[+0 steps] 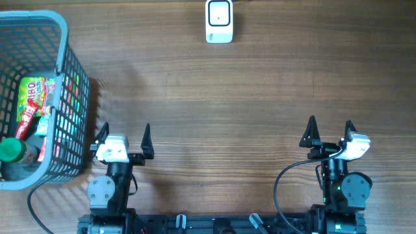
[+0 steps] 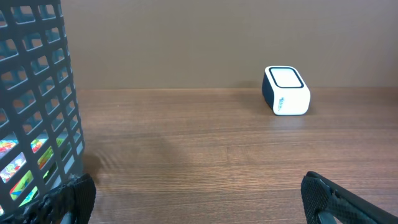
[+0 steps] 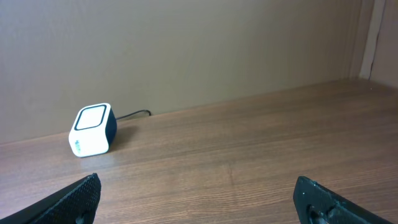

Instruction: Scan the item barcode

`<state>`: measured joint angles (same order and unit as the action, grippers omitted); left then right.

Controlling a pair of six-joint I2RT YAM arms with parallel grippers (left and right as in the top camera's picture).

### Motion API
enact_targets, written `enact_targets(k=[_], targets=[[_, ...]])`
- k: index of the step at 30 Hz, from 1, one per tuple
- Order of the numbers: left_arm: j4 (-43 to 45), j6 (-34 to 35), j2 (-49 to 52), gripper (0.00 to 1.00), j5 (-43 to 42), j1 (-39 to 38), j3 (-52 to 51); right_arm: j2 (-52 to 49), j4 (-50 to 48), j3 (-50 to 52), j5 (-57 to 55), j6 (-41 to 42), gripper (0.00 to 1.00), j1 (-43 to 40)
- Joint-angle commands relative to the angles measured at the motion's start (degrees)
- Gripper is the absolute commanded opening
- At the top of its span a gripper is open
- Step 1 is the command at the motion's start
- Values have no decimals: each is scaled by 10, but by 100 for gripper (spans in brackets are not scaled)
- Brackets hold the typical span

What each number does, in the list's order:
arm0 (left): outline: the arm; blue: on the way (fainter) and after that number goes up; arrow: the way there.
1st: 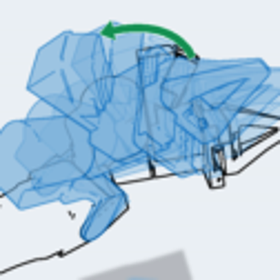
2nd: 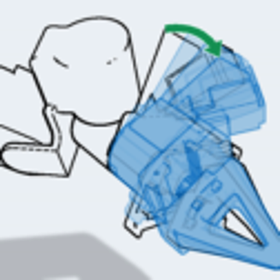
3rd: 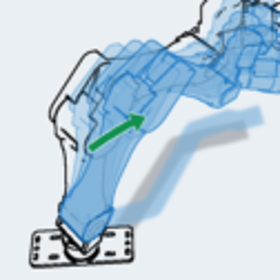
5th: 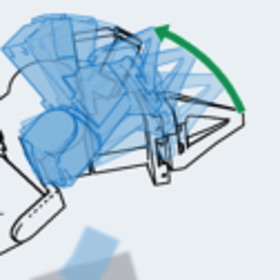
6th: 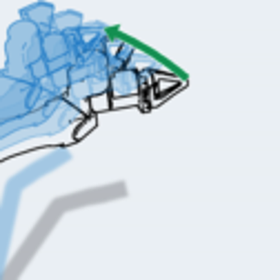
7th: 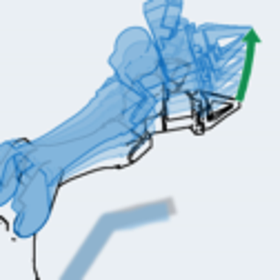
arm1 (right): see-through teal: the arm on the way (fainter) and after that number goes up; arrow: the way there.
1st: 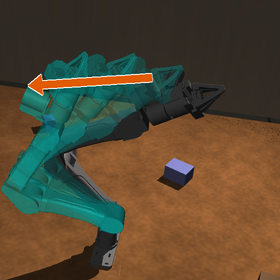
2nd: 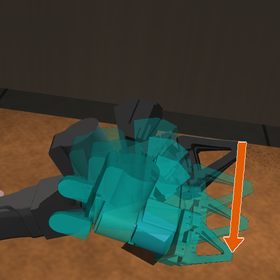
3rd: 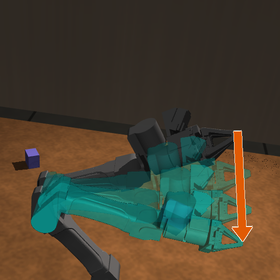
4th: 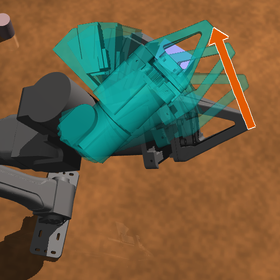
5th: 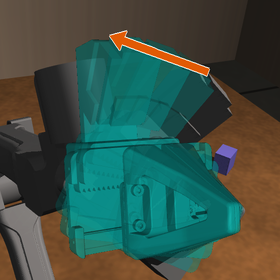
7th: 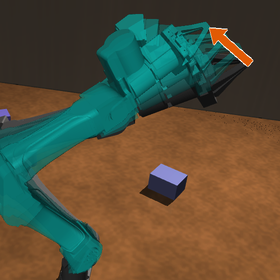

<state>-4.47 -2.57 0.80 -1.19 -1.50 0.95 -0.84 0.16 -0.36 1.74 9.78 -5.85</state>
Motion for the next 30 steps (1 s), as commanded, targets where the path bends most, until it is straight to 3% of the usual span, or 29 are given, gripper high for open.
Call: enact_targets(k=[1,26,30], targets=[[4,127,76,100,-22,-2,-6,-8,-2,1,9,-7,100,-4],[4,127,76,100,-22,-2,-6,-8,-3,1,9,-7,100,-4],[5,127,76,100,-56,-2,0,-8,-3,1,9,-7,100,-4]])
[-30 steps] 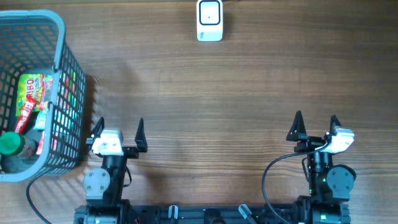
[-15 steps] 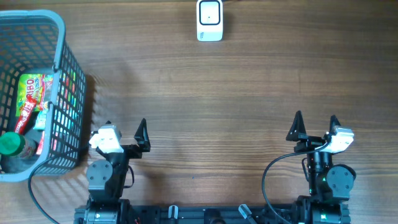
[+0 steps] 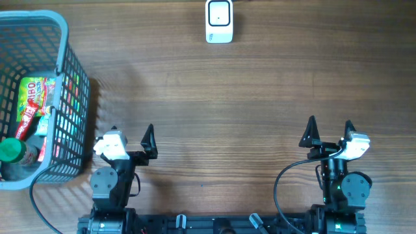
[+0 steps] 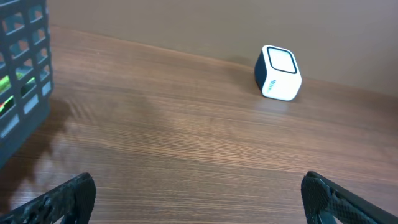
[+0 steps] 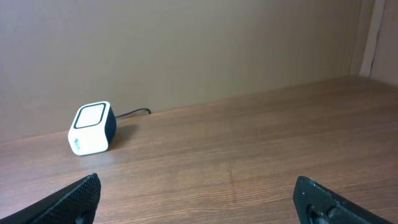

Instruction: Scan the item barcode

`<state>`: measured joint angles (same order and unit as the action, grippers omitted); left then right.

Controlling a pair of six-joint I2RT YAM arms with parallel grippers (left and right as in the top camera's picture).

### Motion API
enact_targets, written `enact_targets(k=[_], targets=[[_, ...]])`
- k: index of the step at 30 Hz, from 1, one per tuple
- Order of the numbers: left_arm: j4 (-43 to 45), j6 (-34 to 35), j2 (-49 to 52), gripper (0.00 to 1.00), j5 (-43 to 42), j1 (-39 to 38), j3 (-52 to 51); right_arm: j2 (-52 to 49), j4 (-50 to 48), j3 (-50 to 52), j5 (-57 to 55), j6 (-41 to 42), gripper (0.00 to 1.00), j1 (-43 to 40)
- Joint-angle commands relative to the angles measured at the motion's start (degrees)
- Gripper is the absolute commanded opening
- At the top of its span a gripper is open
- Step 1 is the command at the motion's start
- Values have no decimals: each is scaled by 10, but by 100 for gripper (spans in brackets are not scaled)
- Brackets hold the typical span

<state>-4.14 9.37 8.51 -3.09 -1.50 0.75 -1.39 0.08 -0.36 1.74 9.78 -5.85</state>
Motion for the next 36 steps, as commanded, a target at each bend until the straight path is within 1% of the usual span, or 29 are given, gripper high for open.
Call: enact_targets(k=[1,4,6,7,8,10,13,14,15,17,18,19,20,21,22,23,25,28,29,31,33,34,36], targets=[[1,7,-1,100,-64,-2,17,-3,-2,1,9,-7,100,-4],[-26,7,0,100,-104,-2,71,-3,-2,1,9,-7,100,-4],[-89,7,14,100,-109,-2,150,-3,-2,1,9,-7,100,-4],[-133,1,37,100,-110,-2,210,-3,-2,1,9,-7,100,-4],[-159,1,57,100,-110,-2,249,-3,-2,1,9,-7,100,-4],[-236,1,132,100,-110,-2,365,-3,-2,1,9,-7,100,-4],[-435,-16,308,100,-122,-2,613,-3,-2,1,9,-7,100,-4],[-468,-12,339,100,-161,-2,645,-3,-2,1,9,-7,100,-4],[-508,-13,357,100,-179,-2,656,-3,-2,1,9,-7,100,-4],[-505,-15,388,100,-206,-2,656,-3,-2,1,9,-7,100,-4],[-494,-16,401,100,-205,-1,661,-3,-2,1,9,-7,100,-4],[-492,-15,409,100,-200,-1,671,-3,-2,1,9,-7,100,-4],[-498,8,432,100,-149,-1,710,-3,-2,1,9,-7,100,-4],[-509,60,454,100,-56,2,749,-3,-2,1,9,-7,100,-4],[-527,106,476,100,16,8,787,-3,-2,1,9,-7,100,-4],[-560,139,509,100,73,23,845,-3,-2,1,9,-7,100,-4],[-630,174,597,100,76,87,1010,-3,-2,1,9,-7,100,-4],[-655,208,638,100,78,158,1104,-3,-2,1,9,-7,100,-4],[-660,223,645,100,87,188,1116,-3,-2,1,9,-7,100,-4],[-687,278,664,100,141,276,1116,-3,-2,1,9,-7,100,-4],[-742,334,716,100,145,371,1116,-3,-2,1,9,-7,100,-4],[-757,348,744,100,145,396,1116,-3,-2,1,9,-7,100,-4],[-775,351,797,100,145,426,1115,-3,-2,1,9,-7,100,-4]])
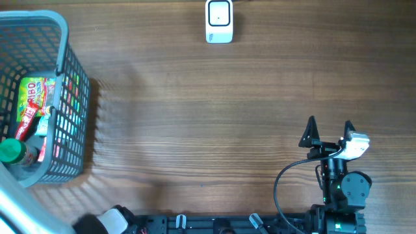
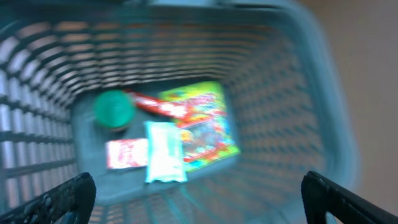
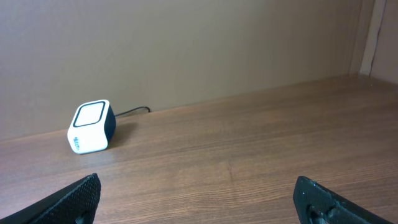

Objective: Scan the item barcode
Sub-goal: 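Reach the left gripper into the basket and grasp the green-capped bottle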

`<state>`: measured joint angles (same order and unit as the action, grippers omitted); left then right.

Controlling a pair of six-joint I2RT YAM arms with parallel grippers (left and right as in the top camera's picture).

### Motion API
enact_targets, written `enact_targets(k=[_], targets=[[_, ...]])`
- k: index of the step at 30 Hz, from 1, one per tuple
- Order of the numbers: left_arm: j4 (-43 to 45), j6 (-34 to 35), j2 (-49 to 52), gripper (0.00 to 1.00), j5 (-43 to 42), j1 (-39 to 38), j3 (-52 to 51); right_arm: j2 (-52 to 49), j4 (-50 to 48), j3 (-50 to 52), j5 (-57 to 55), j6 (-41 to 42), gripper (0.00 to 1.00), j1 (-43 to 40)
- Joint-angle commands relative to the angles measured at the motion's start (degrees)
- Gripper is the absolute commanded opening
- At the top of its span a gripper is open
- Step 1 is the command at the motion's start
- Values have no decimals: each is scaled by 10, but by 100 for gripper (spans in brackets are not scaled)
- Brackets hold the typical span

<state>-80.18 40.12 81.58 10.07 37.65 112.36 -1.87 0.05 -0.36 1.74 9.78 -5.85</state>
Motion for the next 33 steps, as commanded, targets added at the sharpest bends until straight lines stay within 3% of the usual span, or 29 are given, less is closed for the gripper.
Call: enact_targets(k=[1,5,11,26,33], targets=[[-16,56,90,100,14,42,-7,2,-1,1,9,-7,100,-4],[25,67,146,100,22,46,-65,2,-1,1,9,-7,100,-4],[126,69,149,100,48,46,-194,2,-2,1,9,-7,100,-4],[123,69,149,100,81,46,-208,2,-2,1,9,-7,99,-4],[159,71,149,100,89,48,-270,2,-2,1,9,-7,100,-4]])
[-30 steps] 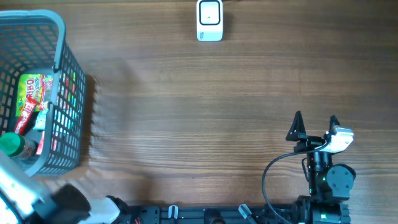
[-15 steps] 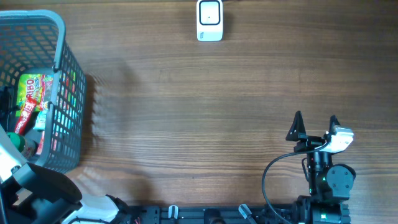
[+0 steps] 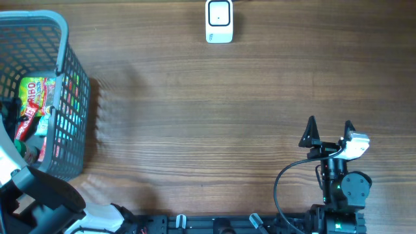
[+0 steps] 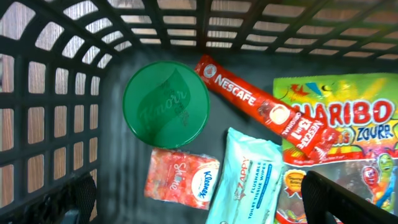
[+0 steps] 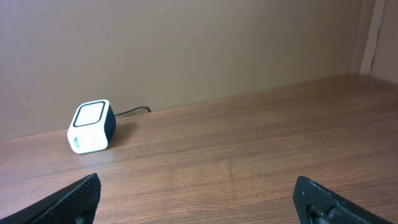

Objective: Scan the item barcode
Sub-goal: 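Reach the left gripper into the basket and grasp the green-capped bottle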

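The grey mesh basket [image 3: 62, 39] stands at the table's left end. Inside it lie a green round lid [image 4: 166, 104], a red Nescafe sachet [image 4: 267, 115], a red Kleenex pack [image 4: 183, 178], a pale blue Zappy wipes pack [image 4: 245, 180] and a Haribo bag [image 4: 348, 143]. My left gripper [image 4: 199, 208] hangs open low in the basket, over the Kleenex and wipes packs, holding nothing. The white barcode scanner [image 3: 219, 21] sits at the far middle edge, and the right wrist view shows the scanner [image 5: 92, 127] too. My right gripper [image 3: 330, 132] rests open at the front right.
The basket's mesh walls [image 4: 56, 74] close in around my left gripper on the left and far sides. My left arm [image 3: 39, 192] reaches over the basket's near corner. The scanner's black cable [image 5: 134, 112] runs along the back wall.
The left wrist view was blurred and took in the whole basket from above. Now it is sharp and close over the items in the basket's bottom. The right arm has not moved.
Both grippers first rested open at the table's front, facing the scanner. Then my left gripper had risen and turned a little. After that it was above the basket looking down, and now it hangs low inside, still open.
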`<state>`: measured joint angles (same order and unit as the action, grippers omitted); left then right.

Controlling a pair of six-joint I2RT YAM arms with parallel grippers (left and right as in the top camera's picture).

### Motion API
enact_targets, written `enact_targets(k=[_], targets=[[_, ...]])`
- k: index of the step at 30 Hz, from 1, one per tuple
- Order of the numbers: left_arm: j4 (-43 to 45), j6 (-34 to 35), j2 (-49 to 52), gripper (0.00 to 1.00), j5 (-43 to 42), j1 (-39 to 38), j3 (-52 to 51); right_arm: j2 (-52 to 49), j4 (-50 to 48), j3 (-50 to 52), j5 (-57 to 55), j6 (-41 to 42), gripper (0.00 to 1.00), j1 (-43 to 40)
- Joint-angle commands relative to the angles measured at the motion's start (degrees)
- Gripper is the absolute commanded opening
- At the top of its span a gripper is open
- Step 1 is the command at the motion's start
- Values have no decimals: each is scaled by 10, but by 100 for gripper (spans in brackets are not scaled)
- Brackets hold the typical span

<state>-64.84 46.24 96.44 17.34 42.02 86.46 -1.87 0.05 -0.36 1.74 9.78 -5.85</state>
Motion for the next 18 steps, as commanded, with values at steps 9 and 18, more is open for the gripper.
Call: enact_targets(k=[9,18], targets=[[-9,10,1,100,16,63,-11,2,-2,1,9,-7,100,-4],[94,11,39,100,11,73,-86,2,-2,1,9,-7,100,-4]])
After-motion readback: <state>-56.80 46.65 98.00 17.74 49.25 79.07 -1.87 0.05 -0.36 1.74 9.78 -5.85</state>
